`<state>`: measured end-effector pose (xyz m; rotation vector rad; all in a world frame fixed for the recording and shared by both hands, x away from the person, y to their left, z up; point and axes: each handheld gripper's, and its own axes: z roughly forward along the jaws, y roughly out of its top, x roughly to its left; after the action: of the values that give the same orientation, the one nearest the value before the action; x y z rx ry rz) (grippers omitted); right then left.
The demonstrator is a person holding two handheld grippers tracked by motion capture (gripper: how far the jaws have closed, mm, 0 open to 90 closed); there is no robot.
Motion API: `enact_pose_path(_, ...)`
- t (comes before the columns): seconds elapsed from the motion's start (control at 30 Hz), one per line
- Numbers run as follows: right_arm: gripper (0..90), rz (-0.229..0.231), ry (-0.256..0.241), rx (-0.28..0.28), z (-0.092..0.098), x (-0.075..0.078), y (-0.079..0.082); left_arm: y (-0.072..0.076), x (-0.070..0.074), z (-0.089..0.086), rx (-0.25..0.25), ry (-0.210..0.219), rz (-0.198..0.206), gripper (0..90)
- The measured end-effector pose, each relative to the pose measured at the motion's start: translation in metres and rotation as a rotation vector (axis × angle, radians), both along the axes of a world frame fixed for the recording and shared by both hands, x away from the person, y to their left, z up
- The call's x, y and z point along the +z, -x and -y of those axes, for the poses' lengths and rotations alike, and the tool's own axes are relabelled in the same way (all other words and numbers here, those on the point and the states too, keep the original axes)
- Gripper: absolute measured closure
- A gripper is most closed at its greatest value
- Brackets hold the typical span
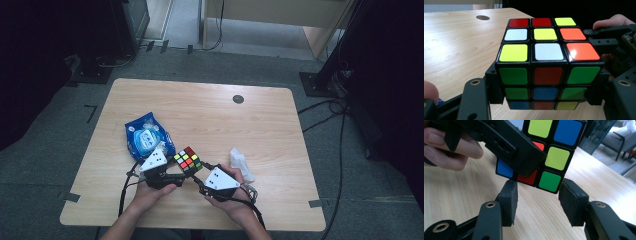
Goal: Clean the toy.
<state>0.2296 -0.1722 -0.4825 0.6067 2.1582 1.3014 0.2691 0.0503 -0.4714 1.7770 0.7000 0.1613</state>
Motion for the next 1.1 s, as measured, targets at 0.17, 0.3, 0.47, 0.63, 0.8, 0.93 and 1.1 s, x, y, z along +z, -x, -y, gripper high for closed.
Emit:
enact_pose_path(0.17,55.0,-0.098,-0.087,-0.028,-0.004,-0.002,0.001,0.001,-0.002,0.002,0.026,-0.008,0.009,33.7)
enact_pose_path(0.3,55.2,-0.192,-0.163,-0.045,-0.012,-0.004,0.003,0.001,-0.003,0.004,0.025,-0.022,0.015,33.7)
enact_pose_path(0.47,47.5,-0.187,-0.175,0.0,-0.007,-0.002,0.0,0.001,-0.001,0.0,0.028,-0.012,0.022,33.8)
enact_pose_path(0.63,45.2,-0.182,-0.149,-0.055,0.034,0.009,-0.014,-0.003,-0.001,-0.008,0.053,-0.006,0.013,33.8)
enact_pose_path(0.8,45.0,-0.185,-0.051,-0.241,0.082,0.001,-0.03,-0.005,-0.002,-0.008,0.051,-0.013,0.016,33.8)
enact_pose_path(0.93,42.3,-0.237,-0.028,-0.304,0.1,-0.015,-0.039,-0.005,-0.003,-0.006,0.045,-0.022,0.013,33.8)
enact_pose_path(1.1,40.4,-0.287,0.016,-0.329,0.105,-0.031,-0.048,-0.004,-0.005,-0.003,0.036,-0.036,0.014,33.8)
